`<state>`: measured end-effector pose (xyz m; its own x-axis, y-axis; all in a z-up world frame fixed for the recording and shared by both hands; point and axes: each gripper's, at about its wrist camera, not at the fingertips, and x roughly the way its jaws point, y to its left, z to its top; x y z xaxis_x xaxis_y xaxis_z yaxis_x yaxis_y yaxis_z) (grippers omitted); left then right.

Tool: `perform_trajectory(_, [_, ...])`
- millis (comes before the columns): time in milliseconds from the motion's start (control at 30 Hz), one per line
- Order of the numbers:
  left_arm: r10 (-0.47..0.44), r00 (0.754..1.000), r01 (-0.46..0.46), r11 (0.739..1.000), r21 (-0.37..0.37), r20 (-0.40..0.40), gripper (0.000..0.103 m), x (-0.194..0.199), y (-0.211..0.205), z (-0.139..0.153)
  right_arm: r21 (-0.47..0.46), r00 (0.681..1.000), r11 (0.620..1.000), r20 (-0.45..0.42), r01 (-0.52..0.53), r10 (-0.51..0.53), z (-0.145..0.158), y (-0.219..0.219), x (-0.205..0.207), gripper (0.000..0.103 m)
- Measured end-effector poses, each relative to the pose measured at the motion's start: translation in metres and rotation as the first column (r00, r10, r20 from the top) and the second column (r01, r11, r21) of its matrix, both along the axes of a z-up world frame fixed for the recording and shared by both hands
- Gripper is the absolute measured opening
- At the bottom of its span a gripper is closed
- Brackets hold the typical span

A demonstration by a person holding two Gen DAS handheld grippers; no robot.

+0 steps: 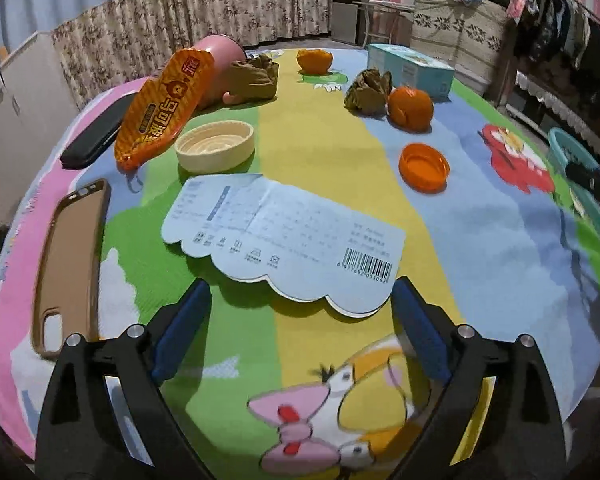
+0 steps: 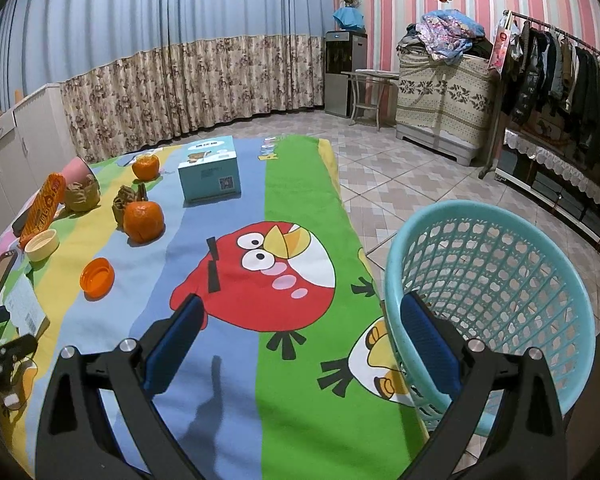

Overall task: Collect trash
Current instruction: 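Move both tools back over the mat toward the receipt and orange lid, then grasp the white receipt with the left tool while the right grasps the orange lid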

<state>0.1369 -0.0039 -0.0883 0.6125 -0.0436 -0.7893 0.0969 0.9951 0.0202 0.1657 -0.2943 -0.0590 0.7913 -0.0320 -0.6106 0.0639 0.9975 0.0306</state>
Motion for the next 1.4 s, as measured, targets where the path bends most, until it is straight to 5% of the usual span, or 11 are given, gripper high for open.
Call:
perform_trajectory(233, [0.028,0.998,-0.028,1.000,0.001,0.049,0.087,0.017,-0.003,0.014,0.000,1.000,1.000,-0.002,-0.001,0.001,0.000,0.001,0.001,0.096])
perform_trajectory(433, [0.041,0.998,-0.042,0.999,0.019,0.049,0.069,0.037,-0.005,0.019,-0.009,1.000,1.000,-0.004,-0.006,0.006,-0.003,0.003,0.001,0.096])
perform_trajectory(667, [0.048,0.999,-0.048,0.998,-0.029,0.019,0.024,0.047,-0.004,0.017,-0.018,1.000,1.000,-0.006,-0.004,0.004,-0.003,0.004,0.001,0.096])
perform_trajectory(967, [-0.023,0.997,0.019,0.998,0.052,0.080,0.000,0.026,-0.015,0.035,-0.034,0.999,0.999,0.000,-0.042,0.042,0.001,0.023,0.000,0.096])
perform_trajectory(1400, [0.024,0.984,-0.038,0.997,0.074,0.179,0.000,0.026,0.050,0.062,0.001,0.984,0.985,-0.030,-0.173,0.173,0.003,0.094,0.009,0.096])
